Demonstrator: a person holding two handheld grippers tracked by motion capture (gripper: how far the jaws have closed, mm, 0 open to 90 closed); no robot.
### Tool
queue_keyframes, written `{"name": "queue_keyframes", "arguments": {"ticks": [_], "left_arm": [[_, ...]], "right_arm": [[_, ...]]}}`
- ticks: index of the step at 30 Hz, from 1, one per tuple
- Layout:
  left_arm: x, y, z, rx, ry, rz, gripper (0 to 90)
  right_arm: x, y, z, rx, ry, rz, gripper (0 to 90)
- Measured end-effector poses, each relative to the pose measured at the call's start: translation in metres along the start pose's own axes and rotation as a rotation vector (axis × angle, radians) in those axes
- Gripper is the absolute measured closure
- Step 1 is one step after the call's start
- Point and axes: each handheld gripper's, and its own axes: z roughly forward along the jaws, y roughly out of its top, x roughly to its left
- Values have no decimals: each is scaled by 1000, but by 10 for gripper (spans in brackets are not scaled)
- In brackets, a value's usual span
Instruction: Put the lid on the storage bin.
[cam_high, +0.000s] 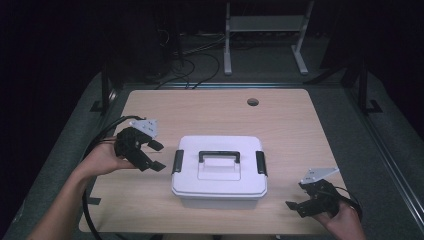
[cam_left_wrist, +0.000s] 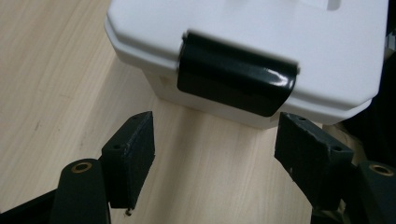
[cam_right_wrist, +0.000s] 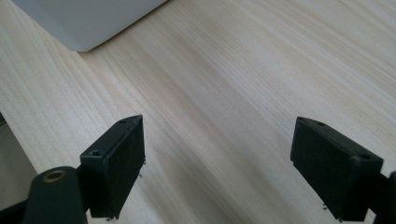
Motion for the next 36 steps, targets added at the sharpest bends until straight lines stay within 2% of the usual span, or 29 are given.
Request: {"name": "queue_keyframes", "arguments": {"ticks": [9,27,36], "left_arm": [[2,-19,9,-3,-6,-38,270],[2,-43,23,-16,-15,-74,253],[3,-60,33,-8,4,-106,236]], "right_arm": [[0,0,1,6,0,0,173],[1,-2,2,11,3,2,173],[1,-2,2,6,3,0,173]]}}
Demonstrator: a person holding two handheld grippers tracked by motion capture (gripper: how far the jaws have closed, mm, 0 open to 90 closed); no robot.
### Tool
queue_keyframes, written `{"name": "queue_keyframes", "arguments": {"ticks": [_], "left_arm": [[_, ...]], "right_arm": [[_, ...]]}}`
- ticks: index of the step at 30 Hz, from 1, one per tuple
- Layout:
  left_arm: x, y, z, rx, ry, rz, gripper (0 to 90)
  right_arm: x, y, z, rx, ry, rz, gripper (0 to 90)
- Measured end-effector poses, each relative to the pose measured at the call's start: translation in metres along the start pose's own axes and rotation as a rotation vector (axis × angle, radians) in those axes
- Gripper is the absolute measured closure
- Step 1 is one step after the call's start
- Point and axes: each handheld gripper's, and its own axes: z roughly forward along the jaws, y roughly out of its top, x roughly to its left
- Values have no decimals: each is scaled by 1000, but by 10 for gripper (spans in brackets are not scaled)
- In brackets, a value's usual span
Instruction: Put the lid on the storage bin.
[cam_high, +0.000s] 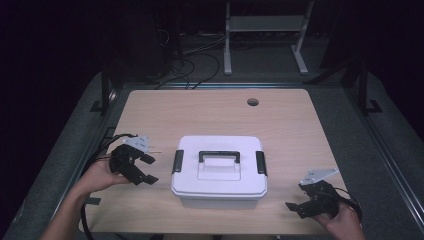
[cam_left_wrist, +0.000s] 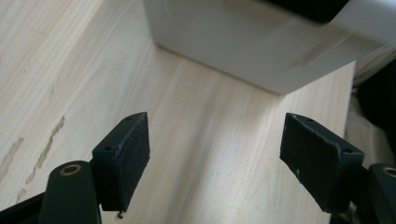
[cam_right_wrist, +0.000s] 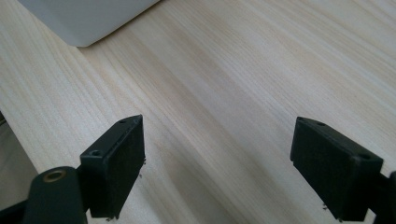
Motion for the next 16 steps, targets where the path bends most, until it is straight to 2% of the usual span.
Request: {"name": "queue_keyframes", "arguments": {"ticks": [2,7,12,16], "left_arm": [[0,-5,4,16,8,-8,213],[-5,-15,11,6,30,10,199],[-8,-23,15,16,50,-8,163],[-11,-24,10,-19,91,-34,135]], "right_arm": [[0,-1,0,0,1,1,173],[1,-1,-1,-6,0,5,173],[2,-2,-1,-8,5,1,173],[4,-2,-4,-23,4,-5,173]]}}
